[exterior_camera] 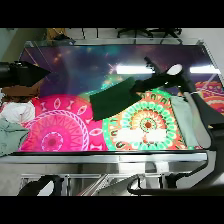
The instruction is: Fold the shirts.
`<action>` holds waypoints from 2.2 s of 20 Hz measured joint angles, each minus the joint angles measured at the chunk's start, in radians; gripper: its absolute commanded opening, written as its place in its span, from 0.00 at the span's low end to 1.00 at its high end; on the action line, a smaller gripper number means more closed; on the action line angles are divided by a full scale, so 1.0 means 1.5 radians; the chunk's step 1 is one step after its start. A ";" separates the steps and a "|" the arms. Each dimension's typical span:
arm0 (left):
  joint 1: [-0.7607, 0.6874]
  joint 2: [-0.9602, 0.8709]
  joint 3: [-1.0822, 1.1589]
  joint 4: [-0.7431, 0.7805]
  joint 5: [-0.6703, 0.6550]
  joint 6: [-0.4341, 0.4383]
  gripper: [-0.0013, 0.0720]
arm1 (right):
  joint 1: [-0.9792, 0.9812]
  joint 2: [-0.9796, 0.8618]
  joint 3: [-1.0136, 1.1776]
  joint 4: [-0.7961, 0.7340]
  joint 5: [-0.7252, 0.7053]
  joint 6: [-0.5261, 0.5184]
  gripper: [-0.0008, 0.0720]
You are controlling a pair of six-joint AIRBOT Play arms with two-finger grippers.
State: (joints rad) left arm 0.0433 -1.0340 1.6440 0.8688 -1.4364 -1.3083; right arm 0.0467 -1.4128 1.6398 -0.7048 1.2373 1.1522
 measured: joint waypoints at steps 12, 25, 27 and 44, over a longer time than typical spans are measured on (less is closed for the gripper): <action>0.000 0.000 0.000 0.000 -0.002 0.030 0.04 | -0.429 0.160 0.015 -0.001 0.056 0.093 0.04; 0.000 -0.001 -0.004 0.000 -0.013 0.066 0.04 | -0.537 0.239 0.015 -0.112 0.159 0.152 0.04; 0.000 -0.001 -0.015 -0.001 -0.017 0.071 0.04 | -0.538 0.243 0.015 -0.139 0.181 0.162 0.04; 0.000 -0.001 -0.094 -0.006 -0.002 0.093 0.04 | -0.538 0.231 -0.147 -0.403 0.367 0.342 0.32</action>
State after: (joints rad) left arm 0.0433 -1.0359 1.5032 0.8593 -1.4391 -1.1690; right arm -0.7597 -1.0664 1.4189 -1.3087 1.7874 1.6653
